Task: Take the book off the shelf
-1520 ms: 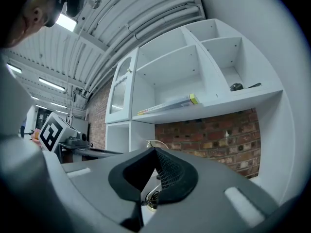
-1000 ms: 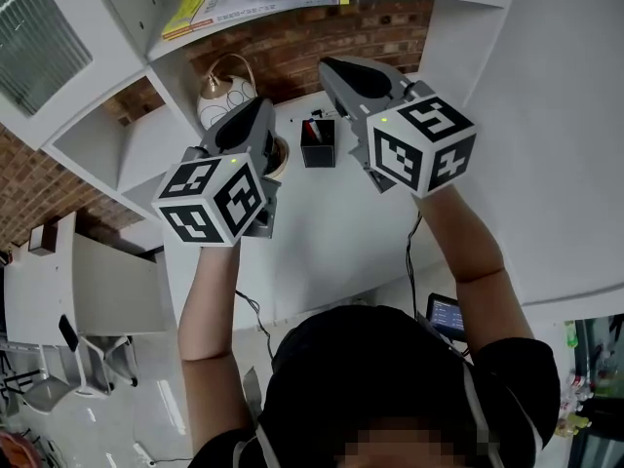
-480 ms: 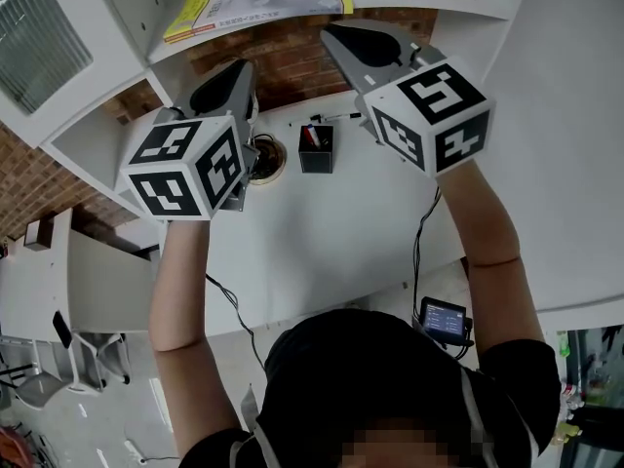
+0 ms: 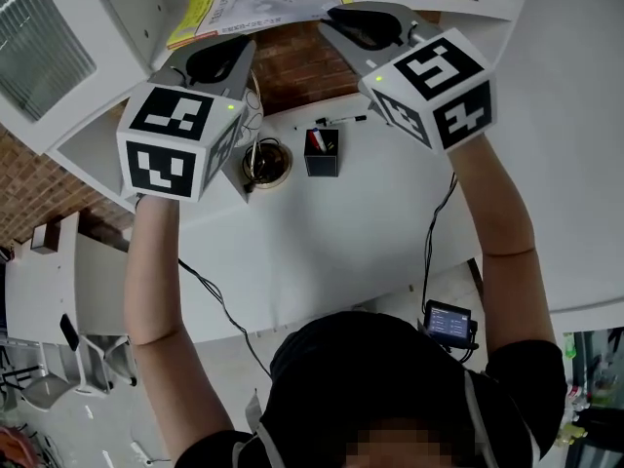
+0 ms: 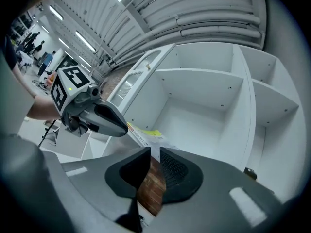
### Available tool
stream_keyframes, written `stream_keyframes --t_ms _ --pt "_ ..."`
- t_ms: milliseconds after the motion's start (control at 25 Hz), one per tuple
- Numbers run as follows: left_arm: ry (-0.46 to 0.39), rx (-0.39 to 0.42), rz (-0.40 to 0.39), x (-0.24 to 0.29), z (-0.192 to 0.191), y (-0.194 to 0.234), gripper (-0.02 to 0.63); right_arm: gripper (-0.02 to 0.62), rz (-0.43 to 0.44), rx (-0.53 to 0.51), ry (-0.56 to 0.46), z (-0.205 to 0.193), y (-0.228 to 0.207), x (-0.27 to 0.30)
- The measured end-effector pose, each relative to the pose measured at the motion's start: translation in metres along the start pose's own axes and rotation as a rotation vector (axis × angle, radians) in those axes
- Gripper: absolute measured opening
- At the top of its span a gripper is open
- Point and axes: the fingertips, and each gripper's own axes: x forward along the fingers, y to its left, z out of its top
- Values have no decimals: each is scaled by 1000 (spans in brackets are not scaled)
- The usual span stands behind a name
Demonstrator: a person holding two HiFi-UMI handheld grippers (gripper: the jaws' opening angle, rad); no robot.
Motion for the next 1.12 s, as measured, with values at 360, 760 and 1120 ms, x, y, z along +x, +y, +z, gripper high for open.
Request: stream_keyframes --t_ms 360,760,1120 --pt "44 199 51 7 -3 29 9 126 7 -187 50 5 -3 11" --pt "123 371 -2 21 -17 40 152 180 14 -354 110 0 -8 32" --pt "157 402 -73 32 -26 48 183 212 51 -495 185 -4 -1 54"
